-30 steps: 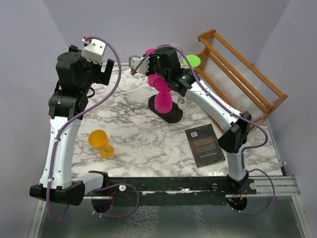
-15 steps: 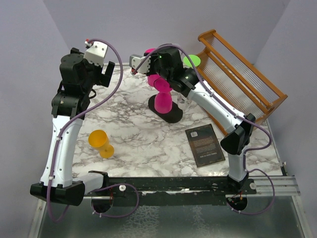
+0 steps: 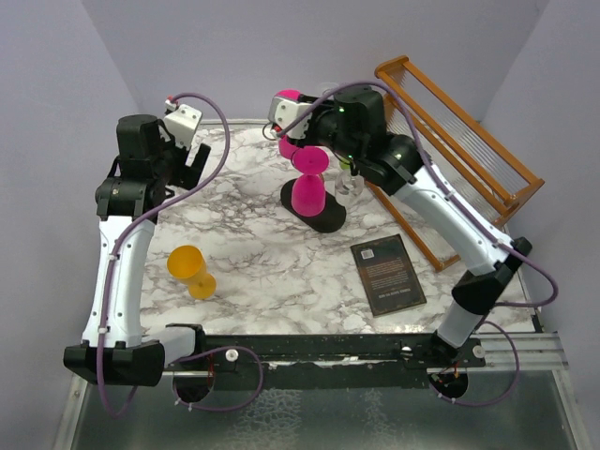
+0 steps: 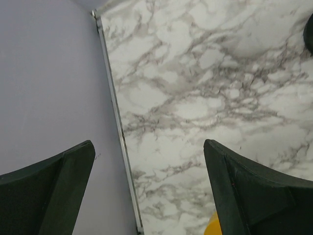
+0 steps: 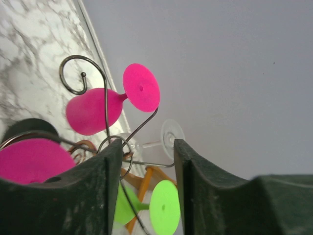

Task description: Place the wine glass upside down on the wine glass rack

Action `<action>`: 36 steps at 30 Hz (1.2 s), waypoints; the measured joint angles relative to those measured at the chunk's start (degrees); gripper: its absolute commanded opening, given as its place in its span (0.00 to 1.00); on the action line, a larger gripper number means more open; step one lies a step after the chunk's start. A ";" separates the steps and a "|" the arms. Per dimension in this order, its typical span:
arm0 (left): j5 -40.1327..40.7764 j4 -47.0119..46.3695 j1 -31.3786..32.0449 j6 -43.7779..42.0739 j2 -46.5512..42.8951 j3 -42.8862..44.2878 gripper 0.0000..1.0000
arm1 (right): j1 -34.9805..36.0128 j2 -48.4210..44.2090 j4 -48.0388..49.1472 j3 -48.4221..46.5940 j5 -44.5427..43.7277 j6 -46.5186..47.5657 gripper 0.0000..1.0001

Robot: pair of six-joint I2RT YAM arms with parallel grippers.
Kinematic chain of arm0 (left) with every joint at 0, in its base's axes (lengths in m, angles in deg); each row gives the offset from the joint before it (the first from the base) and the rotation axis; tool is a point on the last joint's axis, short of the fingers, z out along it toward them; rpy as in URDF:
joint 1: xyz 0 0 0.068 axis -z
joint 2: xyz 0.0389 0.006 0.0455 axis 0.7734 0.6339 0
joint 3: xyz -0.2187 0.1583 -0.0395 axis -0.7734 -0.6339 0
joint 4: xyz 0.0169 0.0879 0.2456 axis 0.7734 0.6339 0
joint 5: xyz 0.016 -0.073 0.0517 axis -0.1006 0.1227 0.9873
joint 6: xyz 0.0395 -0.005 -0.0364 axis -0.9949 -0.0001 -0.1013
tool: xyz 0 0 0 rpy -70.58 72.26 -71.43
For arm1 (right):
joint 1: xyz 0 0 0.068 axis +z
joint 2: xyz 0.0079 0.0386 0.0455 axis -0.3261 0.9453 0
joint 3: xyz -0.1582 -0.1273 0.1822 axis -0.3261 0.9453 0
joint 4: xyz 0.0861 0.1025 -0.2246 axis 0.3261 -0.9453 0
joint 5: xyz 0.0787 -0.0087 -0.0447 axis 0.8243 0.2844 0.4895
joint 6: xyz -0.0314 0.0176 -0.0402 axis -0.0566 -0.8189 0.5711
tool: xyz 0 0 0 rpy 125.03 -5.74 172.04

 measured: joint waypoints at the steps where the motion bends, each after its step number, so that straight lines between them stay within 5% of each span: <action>1: -1.16 1.84 -1.51 -0.63 0.04 -0.50 0.95 | 0.00 -2.19 0.22 1.66 0.37 -1.60 0.50; 8: -9.79 13.60 -12.83 -6.10 0.66 -4.83 0.91 | 0.00 -17.18 3.21 13.90 1.86 -11.63 0.52; 14: -16.50 21.07 -15.43 -13.00 0.68 -10.08 0.81 | 0.00 -20.61 4.42 17.99 2.16 -15.28 0.52; 26: -18.56 24.09 -15.63 -18.93 0.94 -19.04 0.48 | 0.00 -19.37 3.15 18.34 4.44 -18.05 0.52; 36: -19.02 21.31 -15.65 -19.93 2.10 -22.10 0.07 | -0.28 -18.84 3.10 17.33 4.61 -18.88 0.52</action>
